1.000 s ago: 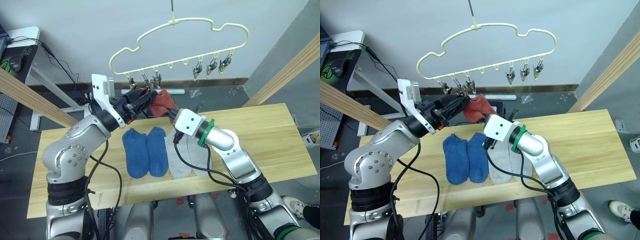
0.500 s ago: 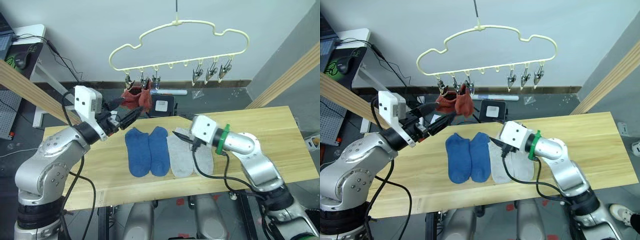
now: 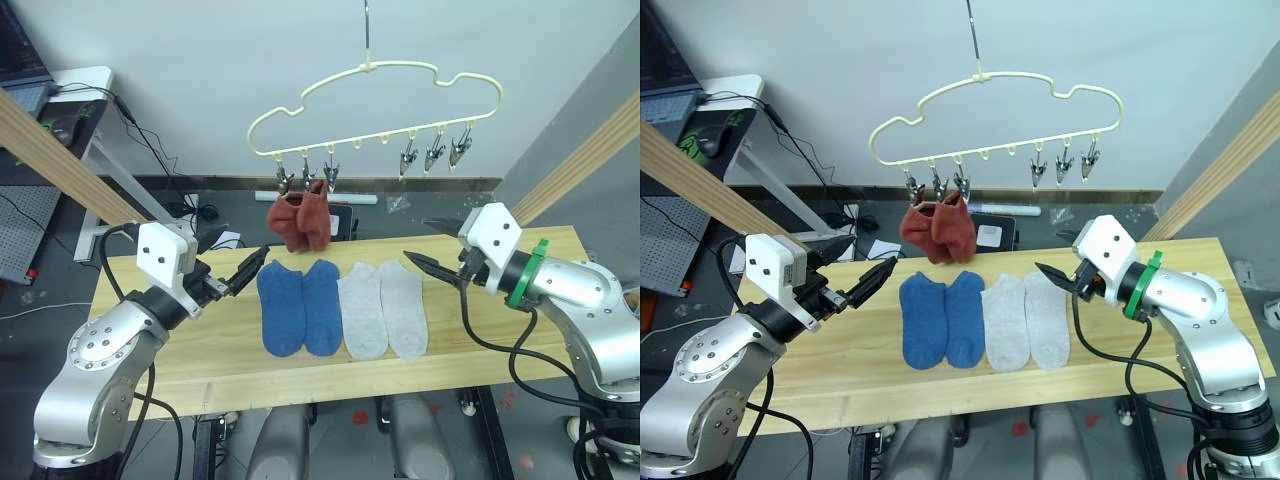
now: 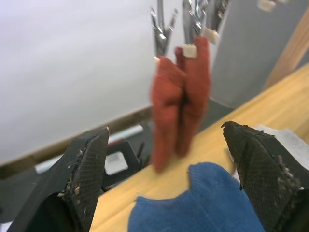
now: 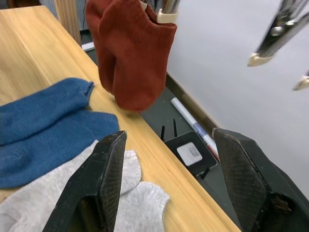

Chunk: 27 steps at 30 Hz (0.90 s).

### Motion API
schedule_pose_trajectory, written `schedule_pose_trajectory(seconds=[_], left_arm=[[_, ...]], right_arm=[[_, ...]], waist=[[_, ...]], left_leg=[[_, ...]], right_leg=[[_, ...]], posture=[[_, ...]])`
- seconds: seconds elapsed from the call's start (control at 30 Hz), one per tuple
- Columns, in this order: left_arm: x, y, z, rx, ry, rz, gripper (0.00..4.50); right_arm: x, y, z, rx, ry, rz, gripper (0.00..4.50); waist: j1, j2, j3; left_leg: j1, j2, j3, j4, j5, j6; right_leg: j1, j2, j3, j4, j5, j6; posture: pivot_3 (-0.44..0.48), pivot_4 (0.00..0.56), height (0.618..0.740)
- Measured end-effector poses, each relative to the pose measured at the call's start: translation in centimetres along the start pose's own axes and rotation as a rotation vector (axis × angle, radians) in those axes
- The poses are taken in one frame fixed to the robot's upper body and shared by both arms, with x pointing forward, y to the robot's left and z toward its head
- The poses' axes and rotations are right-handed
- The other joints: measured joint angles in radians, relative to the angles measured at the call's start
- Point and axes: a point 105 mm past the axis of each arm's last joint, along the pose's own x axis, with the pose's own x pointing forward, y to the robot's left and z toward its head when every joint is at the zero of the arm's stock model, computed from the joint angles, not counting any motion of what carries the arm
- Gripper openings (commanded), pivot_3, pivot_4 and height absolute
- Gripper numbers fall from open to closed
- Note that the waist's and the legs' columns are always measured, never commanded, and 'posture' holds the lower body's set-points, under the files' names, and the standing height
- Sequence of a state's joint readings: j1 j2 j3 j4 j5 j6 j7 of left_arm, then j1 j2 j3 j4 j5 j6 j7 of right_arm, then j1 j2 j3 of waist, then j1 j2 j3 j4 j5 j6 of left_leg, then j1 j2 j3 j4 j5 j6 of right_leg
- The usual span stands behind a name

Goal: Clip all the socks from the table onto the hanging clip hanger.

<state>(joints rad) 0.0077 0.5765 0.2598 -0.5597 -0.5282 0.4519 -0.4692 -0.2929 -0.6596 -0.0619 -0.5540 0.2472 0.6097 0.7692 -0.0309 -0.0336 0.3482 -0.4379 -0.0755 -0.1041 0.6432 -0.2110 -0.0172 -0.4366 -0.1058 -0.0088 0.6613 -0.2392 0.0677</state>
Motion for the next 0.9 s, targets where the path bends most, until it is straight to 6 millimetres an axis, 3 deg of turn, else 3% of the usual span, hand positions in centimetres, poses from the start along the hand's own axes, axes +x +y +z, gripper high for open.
schedule_pose_trajectory(seconds=[0.1, 0.43, 0.63, 0.9], left_arm=[[0.3, -0.5, -0.3, -0.022, -0.008, 0.002, 4.49], [2.4, -3.9, -0.4, -0.062, -0.059, -0.075, 4.49], [5.2, -5.3, 0.6, -0.074, -0.143, -0.061, 4.49], [8.6, -6.8, -0.4, -0.096, -0.144, -0.006, 4.49]], right_arm=[[-0.6, -0.4, -0.1, 0.006, 0.013, -0.016, 3.02], [-1.9, -0.1, 0.7, 0.032, -0.005, -0.020, 3.02], [-2.1, 0.9, 1.2, 0.055, -0.035, 0.009, 3.02], [-2.4, 1.1, 1.5, 0.063, -0.032, 0.001, 3.02]], waist=[[0.001, 0.000, -0.017], [-0.002, -0.001, -0.049], [-0.002, 0.000, -0.060], [-0.010, 0.000, -0.063]], left_leg=[[0.000, 0.000, 0.001, 0.002, 0.000, 0.001], [0.005, 0.001, 0.001, 0.003, 0.001, 0.001], [0.006, 0.000, 0.000, 0.004, 0.002, 0.002], [0.007, 0.000, 0.000, 0.004, 0.002, 0.003]], right_leg=[[0.001, 0.001, 0.001, 0.000, 0.000, 0.000], [0.008, 0.002, 0.000, -0.001, 0.000, 0.000], [0.012, 0.003, -0.001, -0.003, 0.001, 0.000], [0.013, 0.003, -0.001, -0.003, 0.001, 0.000]], posture=[[-0.117, 0.220, 0.740], [-0.149, 0.219, 0.740], [-0.184, 0.222, 0.740], [-0.222, 0.236, 0.740]])
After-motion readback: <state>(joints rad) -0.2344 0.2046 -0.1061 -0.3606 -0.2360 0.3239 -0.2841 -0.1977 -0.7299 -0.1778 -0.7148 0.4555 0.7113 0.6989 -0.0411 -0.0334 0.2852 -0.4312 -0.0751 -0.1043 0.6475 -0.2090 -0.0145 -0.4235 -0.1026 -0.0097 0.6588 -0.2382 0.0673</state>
